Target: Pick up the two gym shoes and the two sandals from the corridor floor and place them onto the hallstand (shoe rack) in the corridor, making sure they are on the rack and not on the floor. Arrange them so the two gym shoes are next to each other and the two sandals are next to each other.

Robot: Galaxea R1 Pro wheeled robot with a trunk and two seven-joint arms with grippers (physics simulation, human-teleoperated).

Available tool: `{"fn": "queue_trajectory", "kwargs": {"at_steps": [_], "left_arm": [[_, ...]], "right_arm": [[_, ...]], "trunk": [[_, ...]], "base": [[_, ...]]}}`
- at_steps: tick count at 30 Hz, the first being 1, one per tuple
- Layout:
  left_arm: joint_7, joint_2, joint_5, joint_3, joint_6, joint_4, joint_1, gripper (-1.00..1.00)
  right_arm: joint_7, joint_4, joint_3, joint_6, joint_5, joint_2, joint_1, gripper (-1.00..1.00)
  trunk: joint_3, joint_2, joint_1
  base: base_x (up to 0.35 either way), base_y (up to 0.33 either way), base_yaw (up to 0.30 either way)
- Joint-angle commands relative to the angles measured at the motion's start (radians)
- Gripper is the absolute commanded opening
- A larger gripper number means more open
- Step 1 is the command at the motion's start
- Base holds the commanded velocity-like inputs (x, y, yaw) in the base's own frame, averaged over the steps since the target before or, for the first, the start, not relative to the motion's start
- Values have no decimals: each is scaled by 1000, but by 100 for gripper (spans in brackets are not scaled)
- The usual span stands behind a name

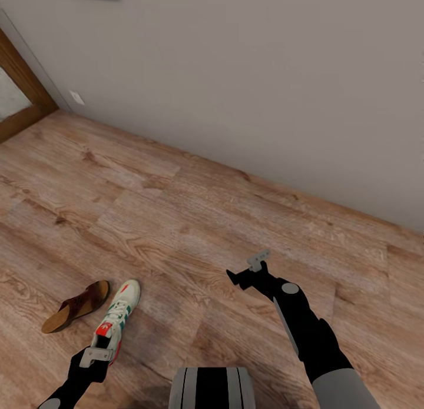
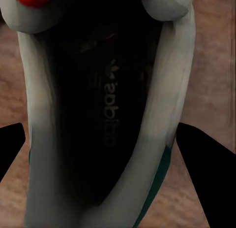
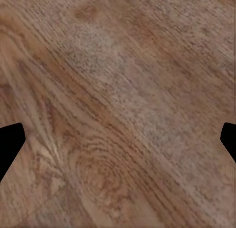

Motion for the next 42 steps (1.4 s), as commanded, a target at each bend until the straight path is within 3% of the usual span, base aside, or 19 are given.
{"fn": "queue_trajectory", "kwargs": {"at_steps": [1, 14, 23, 32, 38, 42], "left_arm": [[-6, -2, -10, 8, -4, 1, -1, -100], [-1, -8, -4, 18, 1, 3, -2, -100], [1, -8, 95, 20, -5, 4, -1, -100], [2, -10, 118, 20, -4, 12, -1, -100], [0, -11, 119, 20, -6, 13, -2, -100], [-1, -11, 119, 20, -6, 15, -2, -100]], "right_arm": [[6, -2, -1, 3, 10, 0, 0, 100], [6, -2, -3, 3, 11, -1, 0, 100], [6, -5, -4, 3, 12, -6, 1, 100], [6, -60, -3, 4, 12, -11, 1, 100], [6, -51, -4, 2, 16, -42, 3, 100], [6, -60, -5, -2, 14, -82, 3, 100]], "trunk": [[3, 0, -1], [54, 3, -6], [88, 5, -10], [126, 7, -15], [157, 9, -17], [178, 10, -19]], "base": [[0, 0, 0], [0, 0, 0], [0, 0, 0], [0, 0, 0], [0, 0, 0], [0, 0, 0]]}}
